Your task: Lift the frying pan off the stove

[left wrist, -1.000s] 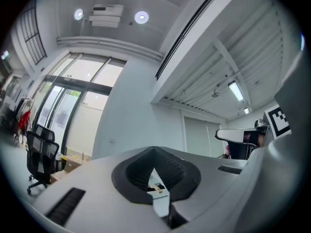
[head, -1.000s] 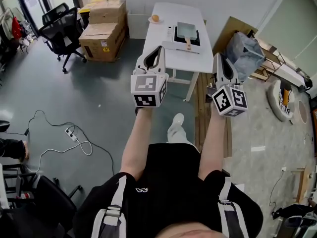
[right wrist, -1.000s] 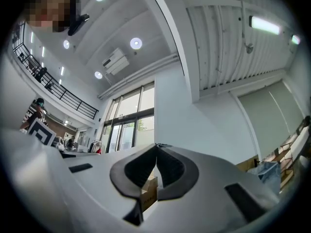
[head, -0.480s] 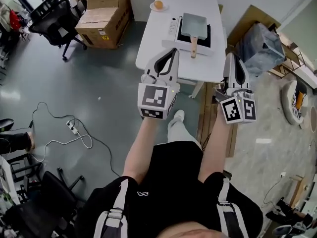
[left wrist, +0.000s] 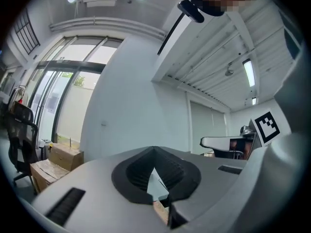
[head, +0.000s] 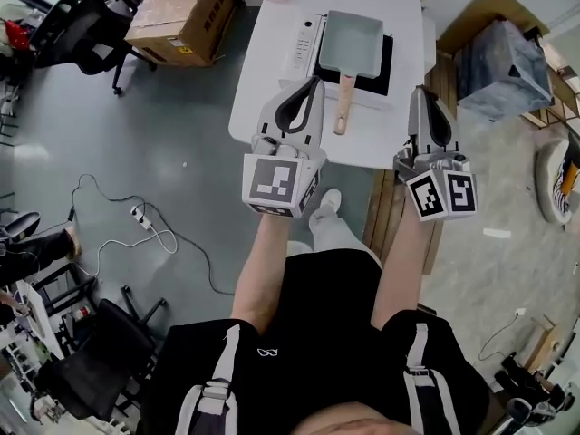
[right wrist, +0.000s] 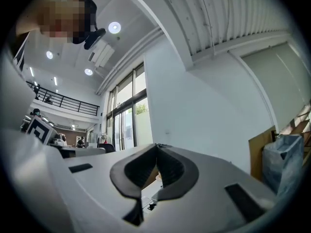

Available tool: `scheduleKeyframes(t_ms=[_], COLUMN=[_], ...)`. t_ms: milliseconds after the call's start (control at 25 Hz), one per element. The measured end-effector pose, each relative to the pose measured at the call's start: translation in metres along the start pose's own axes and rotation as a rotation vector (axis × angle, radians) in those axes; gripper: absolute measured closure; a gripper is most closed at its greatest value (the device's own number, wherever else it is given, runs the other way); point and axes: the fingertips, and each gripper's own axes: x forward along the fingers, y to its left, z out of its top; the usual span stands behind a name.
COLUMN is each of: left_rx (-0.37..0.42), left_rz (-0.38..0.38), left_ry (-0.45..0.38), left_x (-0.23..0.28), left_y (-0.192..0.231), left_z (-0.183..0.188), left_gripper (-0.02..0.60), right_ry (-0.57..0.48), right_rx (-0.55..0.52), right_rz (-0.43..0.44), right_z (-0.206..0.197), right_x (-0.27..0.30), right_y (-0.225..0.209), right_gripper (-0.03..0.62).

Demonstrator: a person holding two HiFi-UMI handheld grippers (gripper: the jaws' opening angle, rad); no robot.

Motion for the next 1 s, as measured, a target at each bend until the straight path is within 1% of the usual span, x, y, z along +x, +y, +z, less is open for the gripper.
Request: scheduleKeyframes(t_ms=[40,80,160,200,240,360,480,560,640,680,760,880,1000], left_rx=[0.012,0.042,0.132,0.163,0.172,0.14,0.09,0.066,0.071,0.075,0.059,0.002,-0.043], left_rz=[0.004,0.008,0.017,0.02,0.022,0.022,-0.003,-0.033,-0.067,-0.083,-0.11,-0.135,-0.157], left_ry=[0.006,0.015,0.032,0.034,0.031,0.02,0.033,0.05,0.068,0.071,0.069,0.079,0.117], left_x=[0.007,0.012,0.022,0.026,0.028,0.037,0.047,0.056,0.065,0.071,0.081,0.093,0.1], left_y=[0.0,0.001,0.0,0.001,0.003,0.012,0.018,0.019,0.016,0.014,0.01,0.01,0.012], left_z=[0.001,0.001,0.004,0.006,0.009,0.01,-0.002,-0.009,-0.013,-0.014,-0.015,-0.022,-0.039], left_gripper=[0.581,0.581,0.581,0.581,0.581,0.581,0.581,0.581,0.581,0.581,0.581,0.581,0.581], right_ry=[0.007,0.011,0.013,0.013,0.012,0.013,0.026,0.012,-0.015,-0.019,-0.007,0.028,0.065], right_rx=[0.009,0.018,0.026,0.024,0.019,0.003,0.004,0.04,0.094,0.104,0.107,0.119,0.134], right_rz=[0.013,0.025,0.049,0.061,0.074,0.106,0.1,0.086,0.072,0.066,0.064,0.07,0.068], right_z=[-0.003,-0.005,-0.006,-0.005,-0.003,-0.001,-0.007,-0.005,0.0,0.001,-0.002,-0.014,-0.032], right_x=[0.007,0.014,0.027,0.034,0.041,0.058,0.063,0.065,0.068,0.069,0.072,0.078,0.083], right_y=[-0.004,-0.007,-0.01,-0.009,-0.007,0.0,-0.002,-0.009,-0.019,-0.024,-0.029,-0.034,-0.039], right_gripper=[0.594,0.594,0.594,0.594,0.594,0.594,0.594,0.594,0.594,0.594,0.594,0.594,0.594])
